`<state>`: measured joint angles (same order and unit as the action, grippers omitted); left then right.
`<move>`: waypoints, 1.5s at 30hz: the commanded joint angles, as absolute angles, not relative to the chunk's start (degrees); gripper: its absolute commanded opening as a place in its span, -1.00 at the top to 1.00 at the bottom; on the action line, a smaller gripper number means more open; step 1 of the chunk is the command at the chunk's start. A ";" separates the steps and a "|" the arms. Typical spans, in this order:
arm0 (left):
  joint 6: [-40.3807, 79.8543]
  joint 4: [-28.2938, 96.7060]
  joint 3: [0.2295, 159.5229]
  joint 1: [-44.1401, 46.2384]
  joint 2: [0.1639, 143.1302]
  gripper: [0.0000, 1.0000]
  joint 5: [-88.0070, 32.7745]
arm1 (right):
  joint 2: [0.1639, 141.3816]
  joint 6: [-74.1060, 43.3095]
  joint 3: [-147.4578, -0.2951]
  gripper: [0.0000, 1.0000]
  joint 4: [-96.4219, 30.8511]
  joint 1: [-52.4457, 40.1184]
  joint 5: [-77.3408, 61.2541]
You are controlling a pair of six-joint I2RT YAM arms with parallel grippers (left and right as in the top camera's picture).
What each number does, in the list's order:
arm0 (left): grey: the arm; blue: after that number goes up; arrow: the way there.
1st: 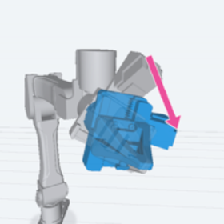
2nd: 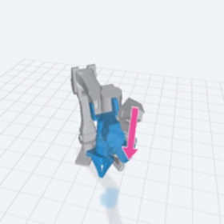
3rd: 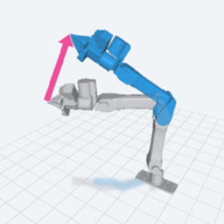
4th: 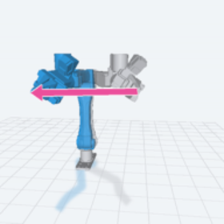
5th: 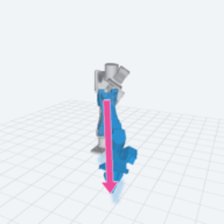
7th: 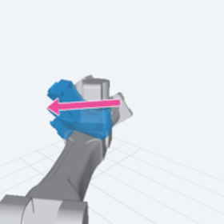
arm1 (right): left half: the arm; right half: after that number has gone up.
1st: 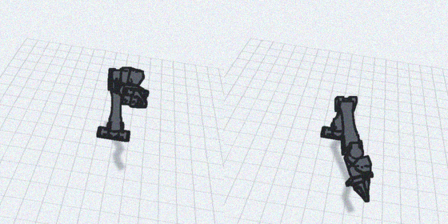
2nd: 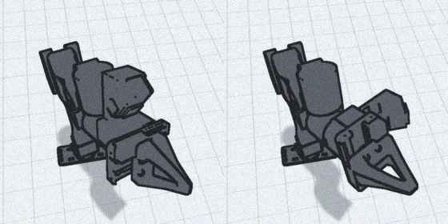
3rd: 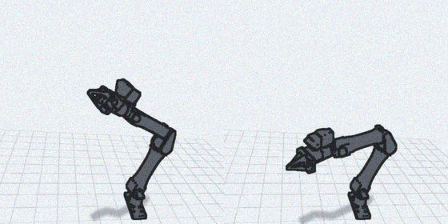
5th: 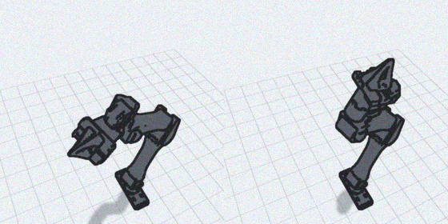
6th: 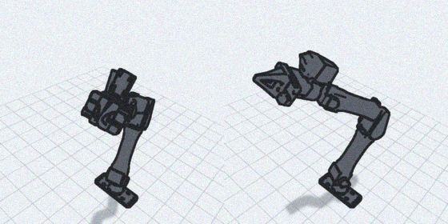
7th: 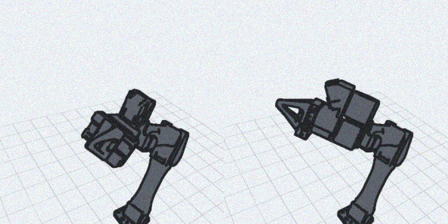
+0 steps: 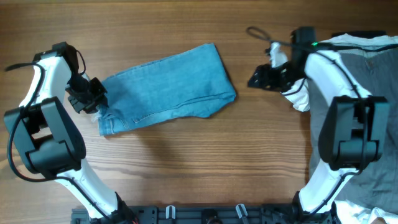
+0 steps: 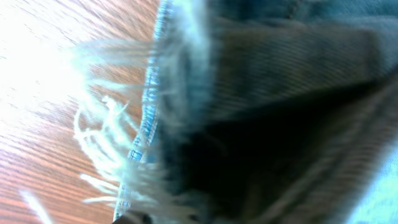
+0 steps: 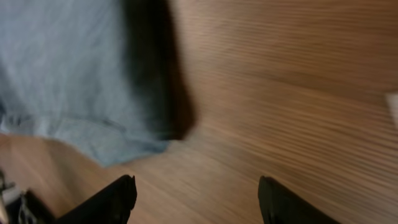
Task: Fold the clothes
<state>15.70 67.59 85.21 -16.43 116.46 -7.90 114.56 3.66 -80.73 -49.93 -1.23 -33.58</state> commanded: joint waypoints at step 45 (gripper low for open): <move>20.14 36.84 66.32 10.74 114.37 0.35 -3.75 | 108.64 -48.62 -67.68 0.78 -29.12 -26.92 -34.02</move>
